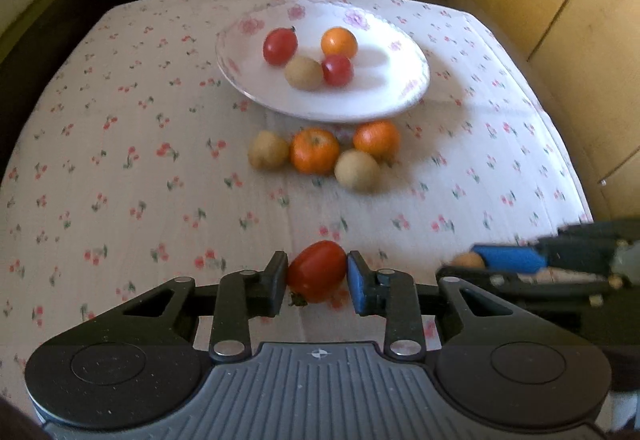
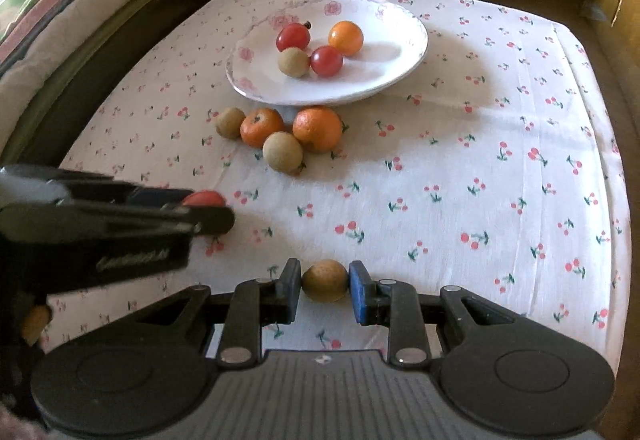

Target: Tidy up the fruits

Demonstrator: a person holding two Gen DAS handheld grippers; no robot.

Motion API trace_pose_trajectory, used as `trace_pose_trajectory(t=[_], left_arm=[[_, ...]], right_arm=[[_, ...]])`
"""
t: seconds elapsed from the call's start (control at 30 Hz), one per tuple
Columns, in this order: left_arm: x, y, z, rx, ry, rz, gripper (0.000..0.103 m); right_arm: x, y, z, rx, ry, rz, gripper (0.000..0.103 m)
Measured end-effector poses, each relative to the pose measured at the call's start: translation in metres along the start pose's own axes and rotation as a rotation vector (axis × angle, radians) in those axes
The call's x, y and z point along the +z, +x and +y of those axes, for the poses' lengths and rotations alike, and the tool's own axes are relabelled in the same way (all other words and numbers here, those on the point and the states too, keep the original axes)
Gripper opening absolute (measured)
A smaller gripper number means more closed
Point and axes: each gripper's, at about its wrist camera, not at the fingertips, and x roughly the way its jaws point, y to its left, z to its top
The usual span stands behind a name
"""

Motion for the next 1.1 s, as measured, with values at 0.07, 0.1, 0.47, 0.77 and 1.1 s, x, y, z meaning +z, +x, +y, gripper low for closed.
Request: trace_pose_trajectory(t=[0.07,0.1,0.47,0.77,1.1], left_arm=[[-0.0056,-0.0034,-0.0022,-0.009,0.007,0.002,0.04],[-0.0081,-0.0046,-0.0038,-0.012,0.011,0.003,0.04],[-0.0086,-0.0087,-0.0063,-0.052,-0.017,-0.014,0.051],[-0.0063,-0.0084,-0.0089,-0.028,-0.02,-0.022,0.054],[-0.0078,-0.0057,-0.0082,-0.02,-0.021,-0.009,0.054]], right_arm=[[-0.0025,-0.001,-0.0013,0.002,0.006,0.001,0.028],[-0.0034,-0.0014,-0.0011,-0.001,0.005,0.002,0.028],[-0.0033,-0.0037,-0.0047,0.006,0.018,0.002,0.032],[-0.0013,-0.0058,-0.0063,-0.01,0.022,-0.002,0.04],[-0.0001,-0.0019,-0.0068,-0.018,0.017,0.006,0.04]])
